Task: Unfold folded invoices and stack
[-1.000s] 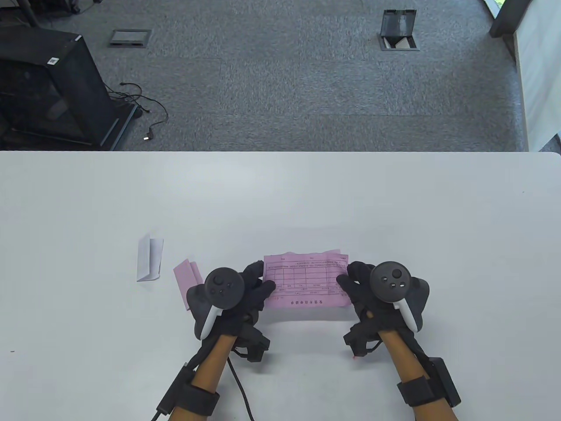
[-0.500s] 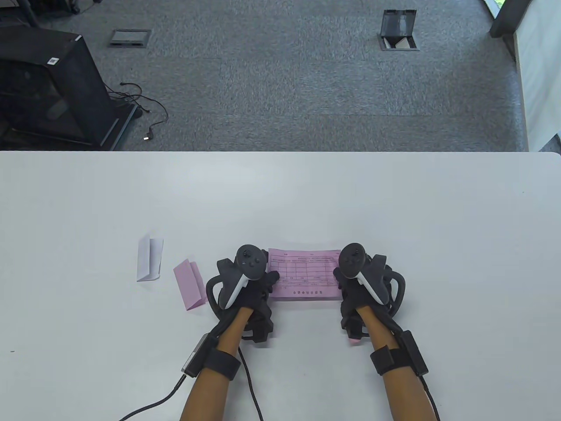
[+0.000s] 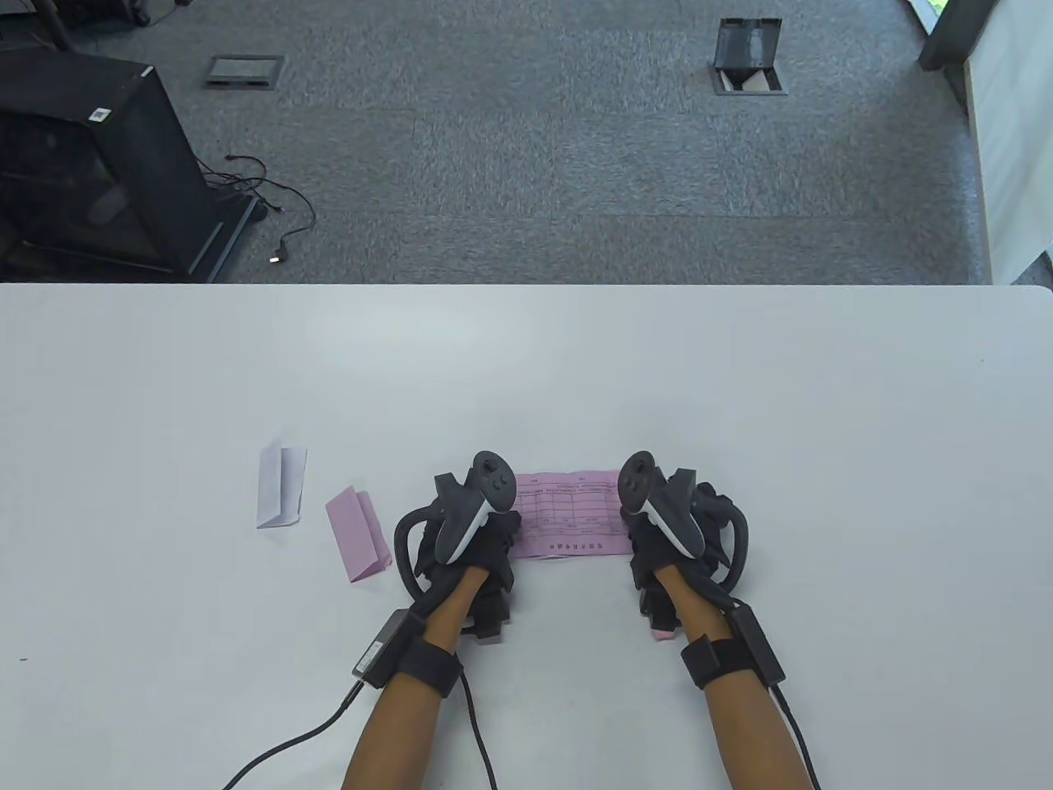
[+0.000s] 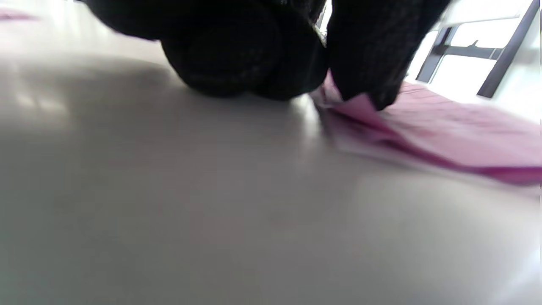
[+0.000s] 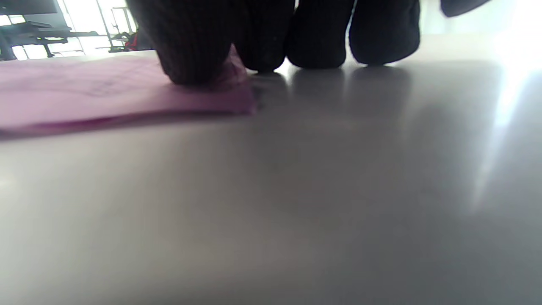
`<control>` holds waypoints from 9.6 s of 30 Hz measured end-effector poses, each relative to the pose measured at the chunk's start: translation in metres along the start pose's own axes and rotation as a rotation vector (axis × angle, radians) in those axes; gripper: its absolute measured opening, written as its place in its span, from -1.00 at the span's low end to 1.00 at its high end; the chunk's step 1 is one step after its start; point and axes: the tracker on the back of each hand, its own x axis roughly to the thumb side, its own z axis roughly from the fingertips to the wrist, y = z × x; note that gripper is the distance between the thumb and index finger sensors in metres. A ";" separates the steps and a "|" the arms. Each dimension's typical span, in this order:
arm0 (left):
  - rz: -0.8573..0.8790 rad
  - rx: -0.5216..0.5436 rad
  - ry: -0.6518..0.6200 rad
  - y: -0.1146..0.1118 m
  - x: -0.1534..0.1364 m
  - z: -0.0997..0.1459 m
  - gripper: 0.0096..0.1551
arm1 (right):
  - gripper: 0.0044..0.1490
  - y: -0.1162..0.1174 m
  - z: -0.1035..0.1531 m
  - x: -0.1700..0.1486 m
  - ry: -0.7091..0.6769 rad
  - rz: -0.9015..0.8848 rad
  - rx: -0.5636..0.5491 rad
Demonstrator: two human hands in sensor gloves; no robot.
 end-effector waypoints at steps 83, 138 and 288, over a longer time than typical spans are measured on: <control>0.679 0.162 -0.485 -0.011 -0.042 0.132 -0.15 | -0.51 0.001 0.127 -0.023 -0.436 -0.969 0.276; 0.111 0.019 -0.233 -0.024 -0.040 0.124 -0.56 | -0.57 0.004 0.111 -0.039 -0.325 -0.135 0.066; -0.142 -0.185 -0.332 -0.033 -0.045 0.118 -0.13 | -0.16 0.023 0.115 -0.024 -0.393 -0.002 0.111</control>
